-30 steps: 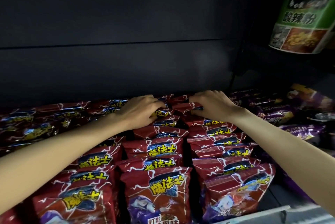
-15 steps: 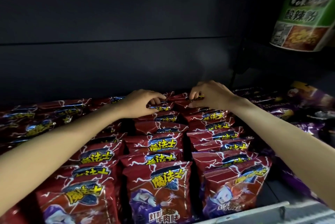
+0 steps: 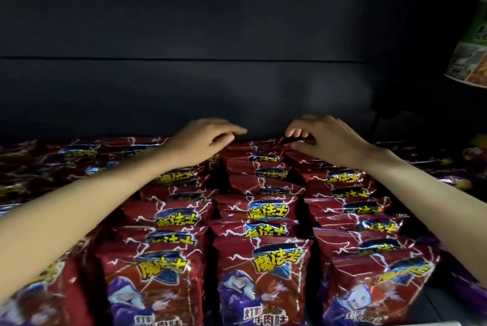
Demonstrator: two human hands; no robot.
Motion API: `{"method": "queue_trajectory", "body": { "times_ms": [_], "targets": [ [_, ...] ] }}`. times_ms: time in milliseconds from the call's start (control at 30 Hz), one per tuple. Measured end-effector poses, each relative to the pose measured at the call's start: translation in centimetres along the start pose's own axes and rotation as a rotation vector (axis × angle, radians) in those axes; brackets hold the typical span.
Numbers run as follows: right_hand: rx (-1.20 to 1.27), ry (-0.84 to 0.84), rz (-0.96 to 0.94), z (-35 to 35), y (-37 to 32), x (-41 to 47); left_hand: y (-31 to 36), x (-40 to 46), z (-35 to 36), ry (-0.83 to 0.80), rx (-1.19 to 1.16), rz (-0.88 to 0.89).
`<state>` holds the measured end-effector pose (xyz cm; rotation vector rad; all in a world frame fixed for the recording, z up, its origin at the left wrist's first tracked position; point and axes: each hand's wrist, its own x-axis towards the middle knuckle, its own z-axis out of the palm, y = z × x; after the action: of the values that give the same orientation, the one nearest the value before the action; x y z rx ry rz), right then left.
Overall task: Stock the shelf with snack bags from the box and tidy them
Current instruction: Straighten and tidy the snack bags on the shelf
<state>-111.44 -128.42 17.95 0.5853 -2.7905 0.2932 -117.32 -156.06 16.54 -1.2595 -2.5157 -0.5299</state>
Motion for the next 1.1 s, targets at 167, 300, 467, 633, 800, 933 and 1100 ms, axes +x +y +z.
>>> {"method": "queue_trajectory", "body": {
  "times_ms": [167,300,467,633,800,933,1100],
  "targets": [
    [0.139,-0.074,-0.189,1.6,-3.7,3.1,-3.7,-5.9,-4.5,0.012,0.226,0.04],
    [0.142,-0.12,-0.278,4.1,-8.3,6.1,-5.1,-7.9,-4.1,-0.254,0.29,-0.095],
    [-0.021,-0.162,-0.197,6.3,-10.5,7.9,-6.0,-8.2,-3.7,-0.233,0.241,-0.178],
    [-0.132,-0.132,-0.172,7.4,-12.4,8.9,-7.3,-8.2,-4.5,-0.372,0.303,-0.212],
    [-0.124,-0.119,-0.17,7.6,-13.4,9.5,-7.3,-8.0,-3.8,-0.34,0.401,-0.106],
    [-0.16,-0.07,-0.071,6.4,-11.5,8.6,-6.6,-6.5,-2.3,-0.198,0.321,-0.033],
    [-0.216,-0.115,-0.004,6.9,-11.5,8.3,-6.6,-5.7,-1.7,-0.215,0.25,-0.001]
  ]
}}
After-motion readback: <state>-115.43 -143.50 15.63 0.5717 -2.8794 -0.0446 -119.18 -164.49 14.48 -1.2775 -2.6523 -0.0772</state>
